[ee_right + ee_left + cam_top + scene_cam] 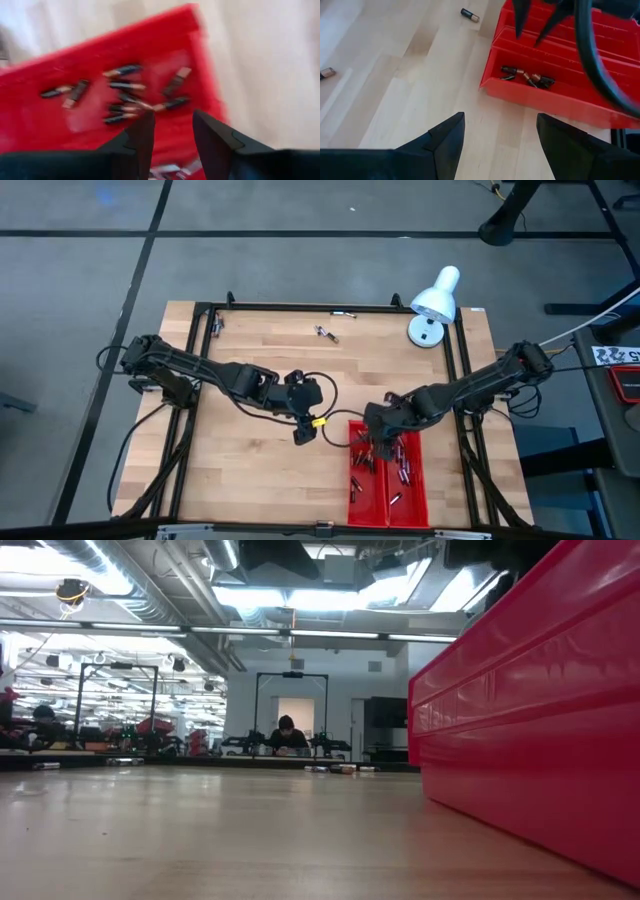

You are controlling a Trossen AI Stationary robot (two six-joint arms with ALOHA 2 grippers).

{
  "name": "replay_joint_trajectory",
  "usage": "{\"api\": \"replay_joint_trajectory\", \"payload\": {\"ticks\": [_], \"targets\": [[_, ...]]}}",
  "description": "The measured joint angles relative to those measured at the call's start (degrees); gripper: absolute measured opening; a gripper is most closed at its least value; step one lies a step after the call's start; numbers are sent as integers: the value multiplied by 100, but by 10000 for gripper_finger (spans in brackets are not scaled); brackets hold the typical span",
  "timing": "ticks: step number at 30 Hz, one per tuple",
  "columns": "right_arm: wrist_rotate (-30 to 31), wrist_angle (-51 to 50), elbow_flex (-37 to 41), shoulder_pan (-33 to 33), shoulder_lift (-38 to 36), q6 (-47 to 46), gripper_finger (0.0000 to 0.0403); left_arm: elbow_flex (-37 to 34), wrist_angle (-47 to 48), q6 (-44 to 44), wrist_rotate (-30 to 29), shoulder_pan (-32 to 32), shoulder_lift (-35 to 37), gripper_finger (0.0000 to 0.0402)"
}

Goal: Sort batteries
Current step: Put the black battery into the left red bin

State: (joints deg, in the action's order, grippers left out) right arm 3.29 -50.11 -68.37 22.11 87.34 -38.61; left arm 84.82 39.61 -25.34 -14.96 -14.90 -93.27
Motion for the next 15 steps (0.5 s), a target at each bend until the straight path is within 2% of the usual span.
{"api": "replay_joint_trajectory", "payload": {"ticks": [4,7,10,15], "targets": [[805,-795,-86,-27,-418,-358,132,1,1,-102,0,0,0,237],[1093,-1167,82,-332,-798,-1034,124,0,-6,-229,0,0,0,237],[1116,-1226,412,-743,-1049,-1532,118,0,-21,-330,-2,0,0,237],[864,-1104,905,-1627,-1124,-1508,116,0,-84,-456,-2,0,0,237]]}}
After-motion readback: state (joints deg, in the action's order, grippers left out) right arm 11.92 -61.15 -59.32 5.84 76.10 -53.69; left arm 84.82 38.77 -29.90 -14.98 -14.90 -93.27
